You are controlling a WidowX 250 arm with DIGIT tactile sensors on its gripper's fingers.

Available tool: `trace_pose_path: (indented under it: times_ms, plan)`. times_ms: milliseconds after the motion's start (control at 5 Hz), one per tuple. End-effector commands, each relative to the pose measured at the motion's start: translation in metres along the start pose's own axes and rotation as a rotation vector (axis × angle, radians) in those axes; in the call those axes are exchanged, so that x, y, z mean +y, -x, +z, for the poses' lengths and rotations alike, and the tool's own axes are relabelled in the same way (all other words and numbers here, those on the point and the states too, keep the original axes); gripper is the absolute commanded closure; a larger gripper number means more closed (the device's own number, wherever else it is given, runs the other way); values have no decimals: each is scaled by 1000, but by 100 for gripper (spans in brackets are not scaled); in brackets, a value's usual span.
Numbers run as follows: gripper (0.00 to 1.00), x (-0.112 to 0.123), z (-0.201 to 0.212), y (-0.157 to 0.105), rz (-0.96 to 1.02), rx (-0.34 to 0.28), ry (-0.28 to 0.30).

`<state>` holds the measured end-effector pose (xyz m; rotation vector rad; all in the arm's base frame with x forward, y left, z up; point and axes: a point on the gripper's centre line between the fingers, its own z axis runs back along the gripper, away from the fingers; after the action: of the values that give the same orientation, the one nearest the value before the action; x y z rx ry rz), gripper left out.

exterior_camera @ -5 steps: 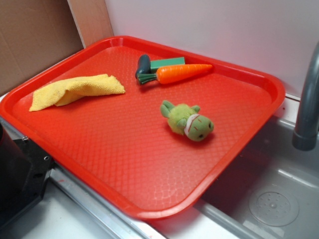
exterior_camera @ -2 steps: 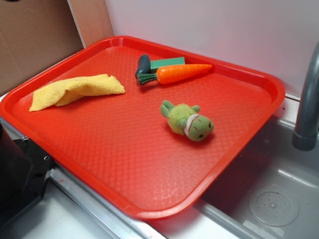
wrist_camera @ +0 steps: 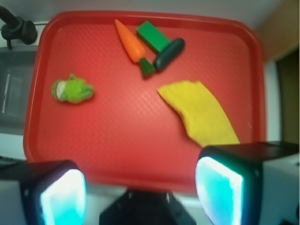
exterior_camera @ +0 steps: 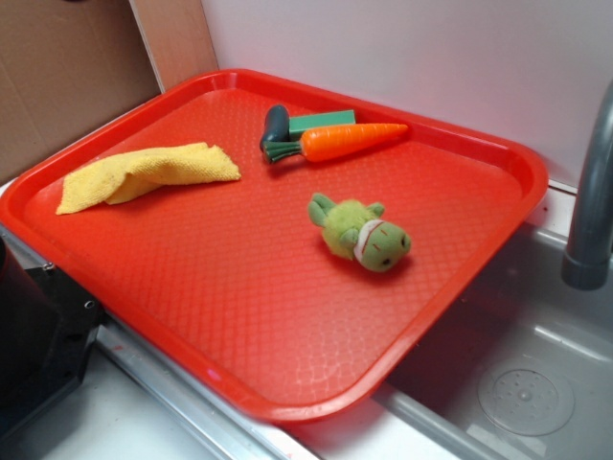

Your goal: Grab the carrot.

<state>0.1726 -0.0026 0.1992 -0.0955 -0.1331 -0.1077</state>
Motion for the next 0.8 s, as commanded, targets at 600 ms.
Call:
trace_pose_path:
  times_ms: [600]
  plan:
    - [0,-8,-139,-136,-143,36,-4]
